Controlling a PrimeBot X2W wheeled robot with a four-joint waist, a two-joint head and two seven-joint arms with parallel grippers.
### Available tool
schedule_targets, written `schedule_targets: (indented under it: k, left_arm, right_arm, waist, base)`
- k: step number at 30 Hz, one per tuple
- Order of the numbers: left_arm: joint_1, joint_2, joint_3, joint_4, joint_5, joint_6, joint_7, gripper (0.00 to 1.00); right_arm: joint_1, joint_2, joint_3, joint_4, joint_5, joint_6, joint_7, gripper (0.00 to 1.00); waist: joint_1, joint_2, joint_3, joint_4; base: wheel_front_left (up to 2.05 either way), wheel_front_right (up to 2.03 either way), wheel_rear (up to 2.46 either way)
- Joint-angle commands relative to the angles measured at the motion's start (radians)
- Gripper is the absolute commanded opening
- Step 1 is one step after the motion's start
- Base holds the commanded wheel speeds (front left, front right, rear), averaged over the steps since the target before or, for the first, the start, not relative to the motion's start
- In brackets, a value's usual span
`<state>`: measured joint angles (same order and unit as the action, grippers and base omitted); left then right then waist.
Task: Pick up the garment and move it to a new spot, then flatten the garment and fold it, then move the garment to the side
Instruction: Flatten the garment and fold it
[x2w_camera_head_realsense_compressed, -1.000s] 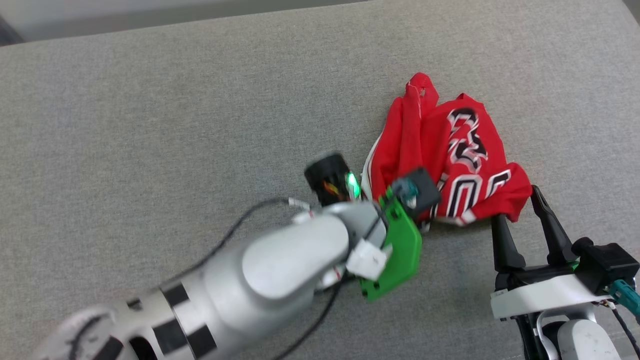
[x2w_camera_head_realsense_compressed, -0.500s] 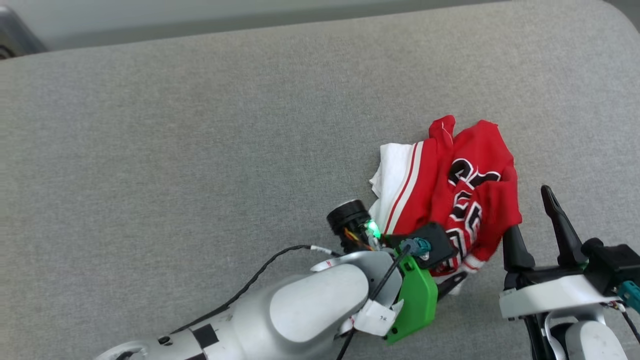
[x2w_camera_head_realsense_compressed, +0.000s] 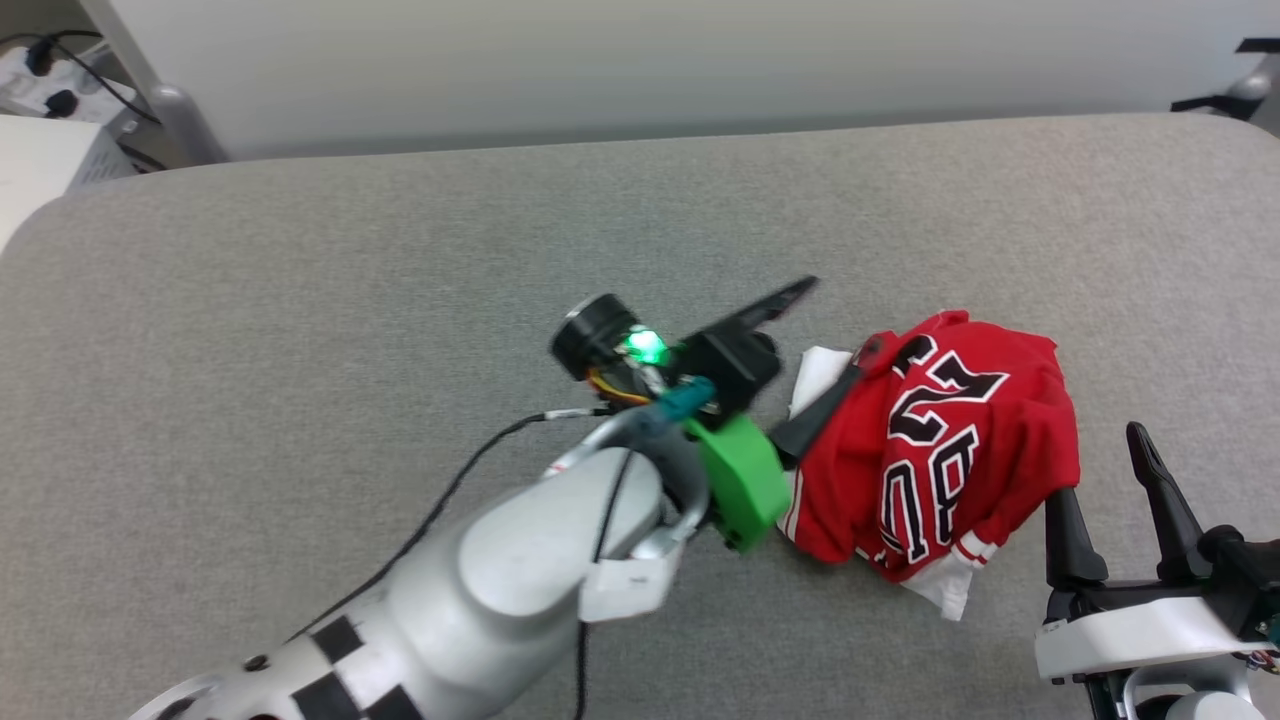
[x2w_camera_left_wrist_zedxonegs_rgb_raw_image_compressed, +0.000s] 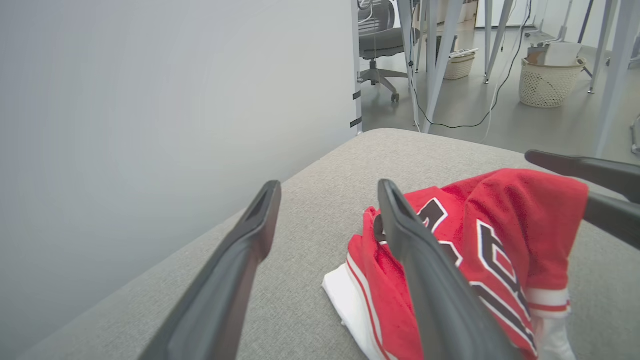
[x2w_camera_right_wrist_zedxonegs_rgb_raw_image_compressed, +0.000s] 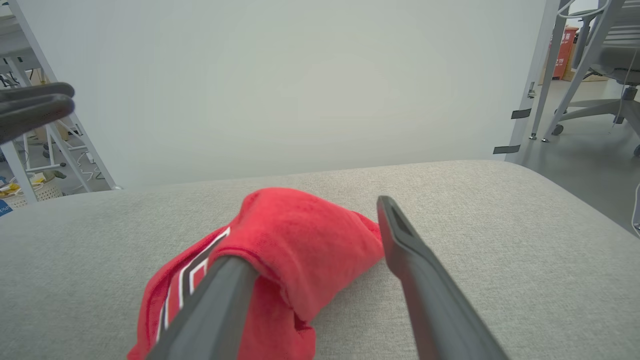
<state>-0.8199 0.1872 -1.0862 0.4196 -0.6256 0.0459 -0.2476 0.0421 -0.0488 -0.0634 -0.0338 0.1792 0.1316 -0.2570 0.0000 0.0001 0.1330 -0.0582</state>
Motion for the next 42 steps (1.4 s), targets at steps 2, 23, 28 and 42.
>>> schedule_targets:
  k: [2, 23, 28, 42]
  left_arm:
    - [0.047, 0.048, 0.049, -0.017, -0.001, 0.038, -0.012, 1.00]
    - [0.716, 0.098, 0.780, -0.359, 0.296, 0.202, -0.014, 1.00]
    - [0.753, 0.033, 0.838, -0.340, 0.354, 0.141, -0.014, 1.00]
    - [0.459, 0.025, 0.825, -0.265, 0.457, -0.153, -0.014, 1.00]
  right_arm:
    - [0.013, -0.001, -0.004, -0.011, -0.010, -0.001, -0.005, 1.00]
    - [0.036, -0.001, -0.048, -0.032, -0.046, -0.001, -0.005, 1.00]
    - [0.036, -0.001, -0.049, -0.028, -0.046, -0.001, -0.005, 1.00]
    - [0.016, -0.001, -0.029, -0.020, -0.041, -0.001, -0.005, 1.00]
  waist:
    - [0.0000, -0.0001, -0.023, 0.028]
    - [0.0000, -0.0001, -0.031, 0.076]
    - [0.0000, -0.0001, -0.033, 0.081]
    - [0.0000, -0.0001, -0.004, 0.049]
  base:
    - [0.00, 0.00, 0.00]
    - [0.00, 0.00, 0.00]
    - [0.00, 0.00, 0.00]
    - [0.00, 0.00, 0.00]
